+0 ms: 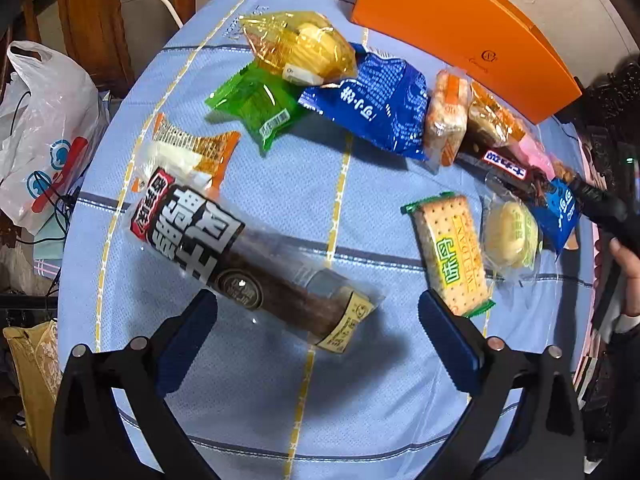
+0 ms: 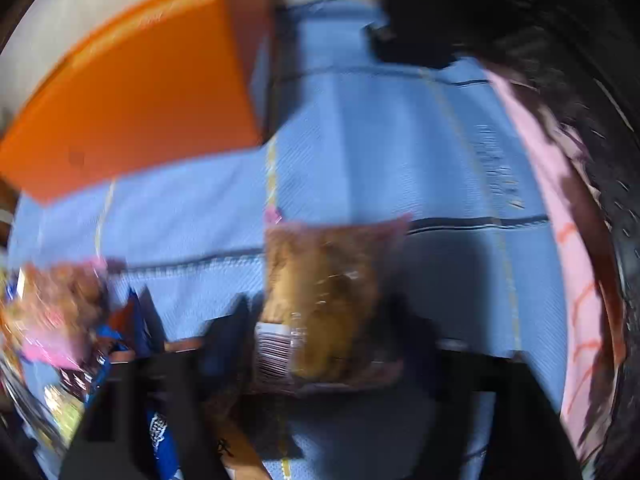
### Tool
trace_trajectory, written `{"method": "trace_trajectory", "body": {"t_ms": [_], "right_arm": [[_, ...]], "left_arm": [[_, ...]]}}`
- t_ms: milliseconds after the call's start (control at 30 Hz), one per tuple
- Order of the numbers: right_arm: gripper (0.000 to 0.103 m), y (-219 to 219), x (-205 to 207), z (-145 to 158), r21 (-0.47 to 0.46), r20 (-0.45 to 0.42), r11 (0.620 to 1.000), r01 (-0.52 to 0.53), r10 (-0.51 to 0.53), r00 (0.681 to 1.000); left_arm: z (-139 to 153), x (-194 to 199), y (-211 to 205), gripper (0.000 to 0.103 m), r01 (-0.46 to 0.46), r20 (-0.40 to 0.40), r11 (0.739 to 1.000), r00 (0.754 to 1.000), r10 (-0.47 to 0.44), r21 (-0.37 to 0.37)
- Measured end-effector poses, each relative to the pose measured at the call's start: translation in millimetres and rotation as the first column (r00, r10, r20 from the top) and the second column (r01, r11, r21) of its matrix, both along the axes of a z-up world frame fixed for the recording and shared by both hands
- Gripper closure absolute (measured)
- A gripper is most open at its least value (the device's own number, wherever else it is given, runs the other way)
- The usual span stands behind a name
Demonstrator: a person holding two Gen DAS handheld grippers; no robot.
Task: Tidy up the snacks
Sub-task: 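Move both tools back over the remaining snack pile, then grasp the cracker biscuit pack with left tool while right tool grasps clear cookie bag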
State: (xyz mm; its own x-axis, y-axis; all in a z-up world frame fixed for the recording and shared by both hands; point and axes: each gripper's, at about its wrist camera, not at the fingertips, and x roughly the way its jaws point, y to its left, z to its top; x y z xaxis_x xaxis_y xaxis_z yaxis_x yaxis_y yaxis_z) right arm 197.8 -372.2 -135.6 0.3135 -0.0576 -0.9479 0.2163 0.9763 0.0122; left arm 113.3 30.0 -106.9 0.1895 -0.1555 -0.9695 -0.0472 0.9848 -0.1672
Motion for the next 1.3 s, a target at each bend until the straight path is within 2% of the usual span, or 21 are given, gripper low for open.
{"method": "trace_trajectory", "body": {"t_ms": [33,133,300,400,533,567,700,800,867,933,1000,1067,1133,1167,1233,1300], "right_arm": [[0.055,4,0,1,-0.019,0.008,0.999,-0.03,0.03,1.0],[0.062,0,-5,7,0.021,0.017,0.999,-0.029,0.029,0.999],[0.062,-24,-54,26,0.11,0.086,0.993,0.04,-0.05,0.995],[0.062,-34,-85,35,0.141,0.105,0.988,0.069,-0.085,0.991],[0.062,-40,-120,39,0.182,0.097,0.98,0.08,-0.099,0.99],[0.062,-41,-129,39,0.193,0.094,0.978,0.081,-0.101,0.99],[0.062,-39,-147,43,0.221,0.095,0.972,0.085,-0.109,0.99],[0.061,-34,-154,48,0.228,0.1,0.971,0.071,-0.096,0.99],[0.061,-31,-156,52,0.233,0.106,0.971,0.06,-0.087,0.991],[0.061,-27,-155,55,0.234,0.111,0.971,0.047,-0.074,0.991],[0.061,-23,-153,57,0.237,0.114,0.971,0.033,-0.061,0.992],[0.061,-16,-151,60,0.237,0.122,0.971,0.013,-0.043,0.992],[0.061,-10,-151,62,0.236,0.125,0.972,-0.006,-0.024,0.992],[0.061,-8,-151,63,0.236,0.126,0.972,-0.013,-0.017,0.992],[0.061,-5,-152,64,0.236,0.125,0.972,-0.022,-0.008,0.992],[0.061,-3,-154,64,0.239,0.123,0.971,-0.027,-0.003,0.992]], "left_arm": [[1,2,-2,0.004,0.002,0.003,1.0,1.0,-0.002,-0.002],[2,9,-14,0.004,0.03,-0.005,1.0,1.0,-0.03,-0.011],[0,24,-50,0.004,0.08,-0.02,0.996,0.997,-0.08,-0.03],[-3,35,-72,0.004,0.077,-0.045,0.996,0.996,-0.079,-0.05],[-5,45,-96,0.004,0.112,-0.027,0.993,0.993,-0.113,-0.022],[-9,47,-101,0.004,0.109,-0.043,0.994,0.993,-0.11,-0.016],[-20,50,-95,0.004,0.038,-0.066,0.997,0.997,-0.043,-0.071],[-20,50,-89,0.004,0.02,-0.08,0.997,0.996,-0.026,-0.075],[-18,50,-80,0.005,-0.02,-0.081,0.998,0.997,0.016,-0.057],[-16,50,-72,0.006,-0.052,-0.089,0.996,0.995,0.046,-0.072],[-20,50,-71,0.006,-0.049,-0.099,0.998,0.994,0.045,-0.031],[-29,50,-73,0.012,-0.034,-0.113,0.999,0.993,0.034,0.007],[-35,51,-74,0.012,-0.051,-0.12,0.998,0.992,0.048,-0.023],[-36,51,-79,0.012,-0.05,-0.116,0.999,0.992,0.048,-0.012],[-38,54,-91,0.013,-0.022,-0.116,0.999,0.993,0.025,0.027],[-42,55,-102,0.013,0.003,-0.125,0.995,0.992,0.009,0.097]]}}
